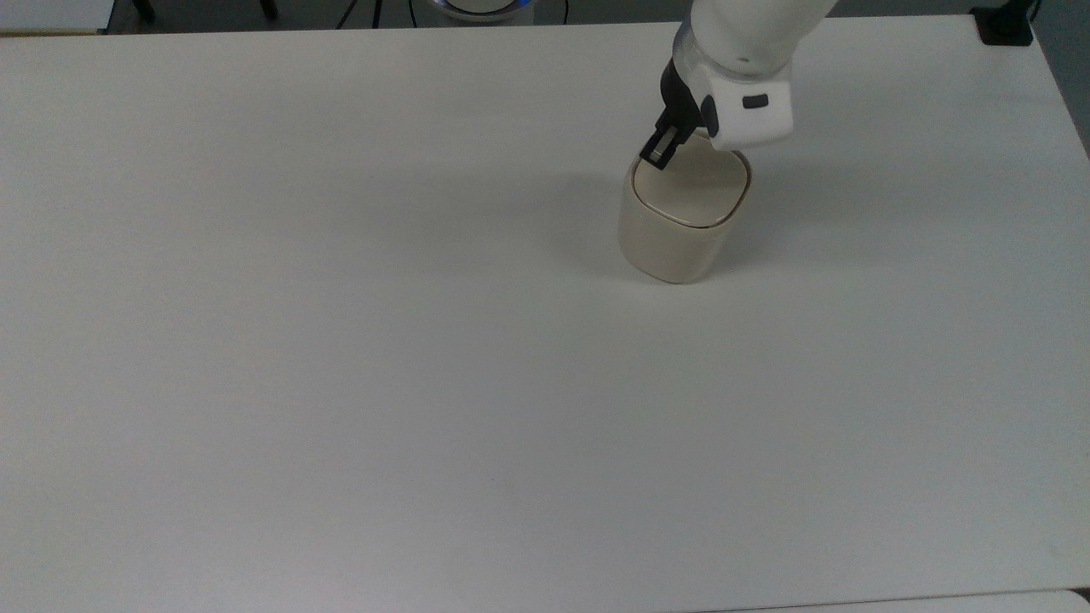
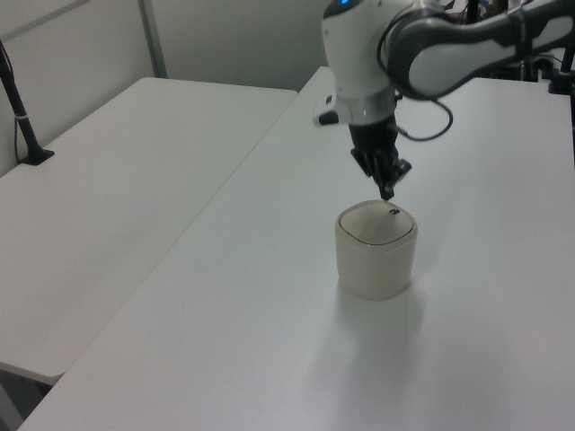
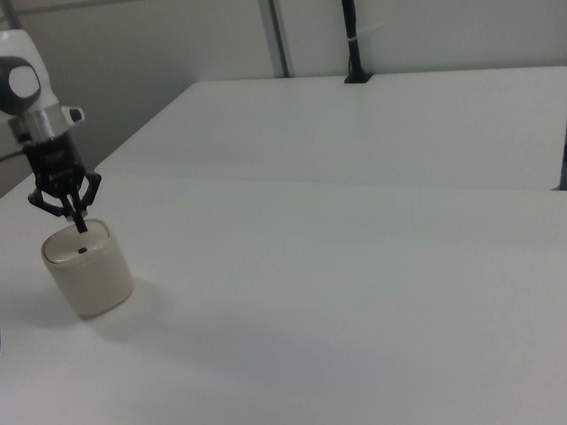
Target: Close the trash bin
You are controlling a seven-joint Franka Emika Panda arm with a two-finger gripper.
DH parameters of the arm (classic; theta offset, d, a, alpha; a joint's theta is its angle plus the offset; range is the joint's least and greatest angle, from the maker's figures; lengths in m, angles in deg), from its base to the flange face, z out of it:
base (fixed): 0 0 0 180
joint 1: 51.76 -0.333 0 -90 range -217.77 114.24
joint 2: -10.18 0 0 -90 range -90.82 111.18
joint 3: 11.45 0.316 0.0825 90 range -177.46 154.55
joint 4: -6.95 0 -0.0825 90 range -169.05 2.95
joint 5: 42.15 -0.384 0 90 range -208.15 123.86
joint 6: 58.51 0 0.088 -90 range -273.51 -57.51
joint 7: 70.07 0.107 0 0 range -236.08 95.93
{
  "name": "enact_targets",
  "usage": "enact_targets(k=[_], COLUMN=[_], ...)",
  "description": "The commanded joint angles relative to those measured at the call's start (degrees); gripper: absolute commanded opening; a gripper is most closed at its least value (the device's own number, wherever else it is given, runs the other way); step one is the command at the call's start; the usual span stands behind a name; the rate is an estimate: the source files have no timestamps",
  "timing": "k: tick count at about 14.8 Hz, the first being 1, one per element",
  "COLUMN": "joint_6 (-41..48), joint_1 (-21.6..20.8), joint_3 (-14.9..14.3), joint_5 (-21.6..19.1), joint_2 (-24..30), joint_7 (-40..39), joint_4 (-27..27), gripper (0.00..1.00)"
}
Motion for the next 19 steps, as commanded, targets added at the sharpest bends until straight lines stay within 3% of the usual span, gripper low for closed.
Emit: enact_targets(k=[1, 3, 6, 7, 8, 9, 14, 19], joint_6=[5.35, 6.77, 10.37, 10.99, 11.17, 11.17, 10.74, 7.04], joint_1=[4.84, 8.53, 13.98, 15.92, 18.37, 20.74, 27.35, 27.89], joint_3=[-0.31, -0.39, -0.39, -0.39, -0.39, -0.39, -0.39, -0.31], joint_5=[-0.33, -0.59, -0.68, -0.60, -0.60, -0.68, 0.02, 0.46], joint_2=[7.78, 9.98, 12.80, 13.85, 14.82, 15.87, 16.59, 15.71], joint_7=[2.13, 5.56, 10.66, 11.80, 12.69, 13.83, 33.05, 34.49], joint_4=[-1.20, -1.20, -1.11, -1.11, -1.20, -1.20, -1.11, -1.20], gripper=[0.00, 0.04, 0.29, 0.46, 0.77, 1.00, 1.00, 1.00])
